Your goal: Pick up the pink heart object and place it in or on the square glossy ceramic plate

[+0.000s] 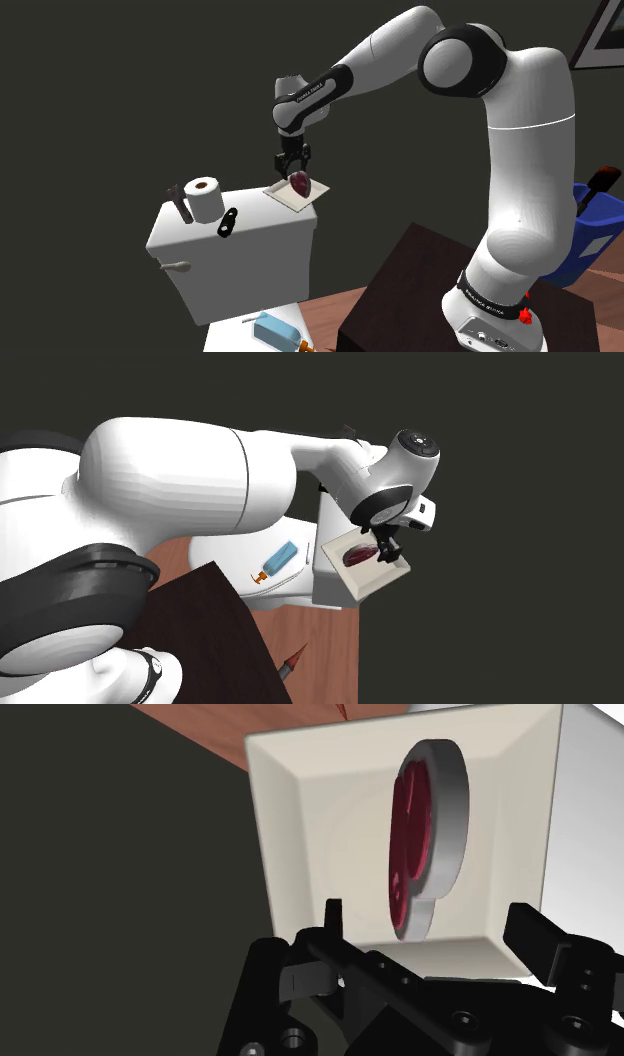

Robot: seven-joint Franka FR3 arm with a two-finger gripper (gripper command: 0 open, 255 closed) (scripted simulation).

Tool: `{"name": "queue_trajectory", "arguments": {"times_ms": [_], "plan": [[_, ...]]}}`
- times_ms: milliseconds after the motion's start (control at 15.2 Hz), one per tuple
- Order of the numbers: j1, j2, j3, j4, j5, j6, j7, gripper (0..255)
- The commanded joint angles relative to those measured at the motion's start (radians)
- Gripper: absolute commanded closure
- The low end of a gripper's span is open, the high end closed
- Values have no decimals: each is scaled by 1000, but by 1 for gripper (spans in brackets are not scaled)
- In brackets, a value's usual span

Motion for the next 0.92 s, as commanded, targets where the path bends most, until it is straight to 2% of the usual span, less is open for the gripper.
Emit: {"name": "queue_trajectory", "arguments": {"times_ms": [0,66,330,858], "plan": [[0,0,0,0,0,0,0,0],[0,0,0,0,0,0,0,0],[-2,-50,2,59,5,-109,-3,0],[-2,-50,2,59,5,-109,-3,0]]}}
